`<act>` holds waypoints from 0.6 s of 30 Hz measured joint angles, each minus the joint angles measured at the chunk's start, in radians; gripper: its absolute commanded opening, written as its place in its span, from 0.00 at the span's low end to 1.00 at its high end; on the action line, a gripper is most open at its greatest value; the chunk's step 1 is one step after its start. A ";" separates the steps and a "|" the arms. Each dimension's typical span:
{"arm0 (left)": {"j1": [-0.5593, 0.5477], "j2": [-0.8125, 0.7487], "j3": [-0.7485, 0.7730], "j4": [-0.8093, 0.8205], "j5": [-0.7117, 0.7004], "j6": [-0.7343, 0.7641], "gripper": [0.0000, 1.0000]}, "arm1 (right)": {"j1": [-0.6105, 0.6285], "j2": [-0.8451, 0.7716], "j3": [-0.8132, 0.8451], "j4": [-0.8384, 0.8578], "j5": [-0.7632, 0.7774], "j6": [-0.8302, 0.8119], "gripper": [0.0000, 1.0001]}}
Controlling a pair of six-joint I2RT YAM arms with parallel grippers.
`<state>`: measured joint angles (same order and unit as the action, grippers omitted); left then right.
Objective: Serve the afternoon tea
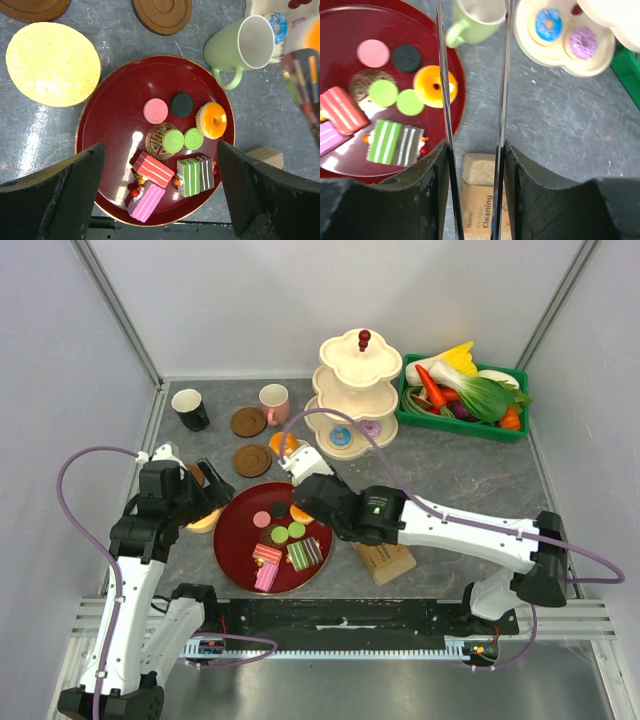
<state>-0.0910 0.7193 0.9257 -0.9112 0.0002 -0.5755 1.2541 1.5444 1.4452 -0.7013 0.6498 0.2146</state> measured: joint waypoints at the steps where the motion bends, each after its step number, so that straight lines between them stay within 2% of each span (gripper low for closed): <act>1: 0.000 0.000 0.000 0.000 0.000 0.000 0.98 | -0.016 -0.018 -0.017 -0.005 0.003 0.010 0.49; 9: 0.000 0.000 0.000 0.000 0.001 0.000 0.98 | -0.183 -0.166 -0.142 -0.037 -0.016 0.074 0.49; 18: 0.000 0.001 0.000 0.000 0.001 0.000 0.98 | -0.268 -0.186 -0.235 -0.041 -0.109 0.108 0.49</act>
<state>-0.0910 0.7200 0.9257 -0.9112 0.0013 -0.5755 0.9863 1.3586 1.2106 -0.7425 0.5407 0.3222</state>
